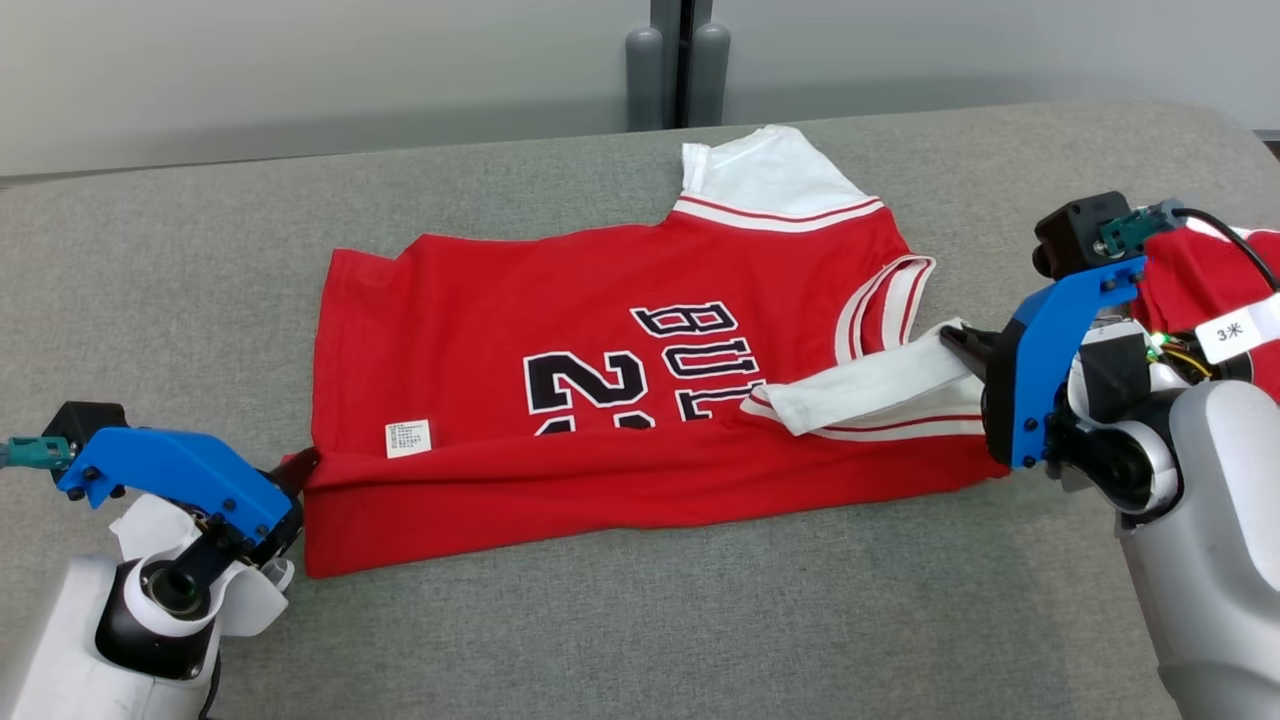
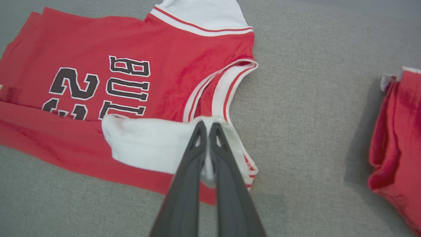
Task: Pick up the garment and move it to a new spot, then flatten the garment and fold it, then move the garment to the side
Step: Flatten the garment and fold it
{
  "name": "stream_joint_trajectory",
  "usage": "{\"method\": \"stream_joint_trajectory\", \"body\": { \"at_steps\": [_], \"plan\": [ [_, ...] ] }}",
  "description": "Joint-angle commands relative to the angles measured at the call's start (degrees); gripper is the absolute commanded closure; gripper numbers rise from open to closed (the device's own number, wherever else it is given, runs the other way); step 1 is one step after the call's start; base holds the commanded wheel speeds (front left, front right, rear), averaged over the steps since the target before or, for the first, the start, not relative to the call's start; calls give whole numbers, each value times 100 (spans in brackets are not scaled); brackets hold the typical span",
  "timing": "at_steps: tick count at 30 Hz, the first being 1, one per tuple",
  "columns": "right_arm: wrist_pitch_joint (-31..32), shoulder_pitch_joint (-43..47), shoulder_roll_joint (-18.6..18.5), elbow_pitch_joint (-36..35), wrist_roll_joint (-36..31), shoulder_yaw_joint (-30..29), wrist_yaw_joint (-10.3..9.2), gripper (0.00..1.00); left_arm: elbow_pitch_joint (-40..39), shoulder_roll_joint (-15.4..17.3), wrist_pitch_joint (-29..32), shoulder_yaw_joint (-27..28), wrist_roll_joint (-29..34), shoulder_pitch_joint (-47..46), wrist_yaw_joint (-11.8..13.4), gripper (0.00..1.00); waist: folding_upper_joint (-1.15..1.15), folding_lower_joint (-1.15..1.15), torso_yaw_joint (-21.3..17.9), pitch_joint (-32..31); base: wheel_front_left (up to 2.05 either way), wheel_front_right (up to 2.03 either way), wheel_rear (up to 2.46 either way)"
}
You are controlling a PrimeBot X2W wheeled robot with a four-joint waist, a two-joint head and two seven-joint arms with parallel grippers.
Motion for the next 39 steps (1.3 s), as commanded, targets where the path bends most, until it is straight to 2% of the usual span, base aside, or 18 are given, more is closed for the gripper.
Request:
{"method": "stream_joint_trajectory", "body": {
  "at_steps": [1,2,3,4,10,14,19,23,28,31,36,39],
  "plan": [
    [-71,-118,-27,60,43,20,1,100,36,-17,-37,-3,38,-115,-44,100,0,0,29,24,0,0,0],
    [-122,-151,-23,134,39,34,1,100,69,-51,-68,3,31,-139,-72,100,0,0,48,33,0,0,0],
    [-186,-186,-12,189,54,60,1,90,103,-75,-106,6,34,-162,-111,77,0,0,64,40,0,0,0],
    [-280,-232,6,226,84,67,1,0,139,-106,-137,11,26,-179,-141,0,0,0,81,45,0,0,0],
    [-1014,-449,-58,356,199,336,1,0,364,-166,-344,-35,126,-129,-332,0,0,0,147,-2,0,0,0],
    [-1378,-399,-177,438,290,473,1,0,382,-81,-783,-106,425,49,-560,0,0,0,199,-116,0,0,0],
    [-1168,49,-355,371,277,265,1,0,140,-88,-1603,-220,898,489,-748,0,0,0,280,-314,0,0,0],
    [-794,607,-363,88,-10,-259,2,0,-159,-171,-2273,-274,1258,924,-685,0,0,0,329,-440,0,0,0],
    [-582,1363,14,-422,-421,-1048,1,0,-419,-210,-2855,-560,1835,1276,-535,0,0,0,359,-504,0,0,0],
    [-668,1617,294,-583,-678,-1421,2,0,-358,-234,-3082,-810,2204,1254,-510,0,0,0,374,-485,0,0,0],
    [-814,1726,738,-434,-1069,-1841,1,0,21,-319,-3197,-1276,2752,994,-457,0,0,0,377,-402,0,0,0],
    [-859,1646,856,-294,-1201,-1939,1,0,207,-379,-3177,-1390,2854,866,-439,0,0,0,375,-355,0,0,0]
  ]
}}
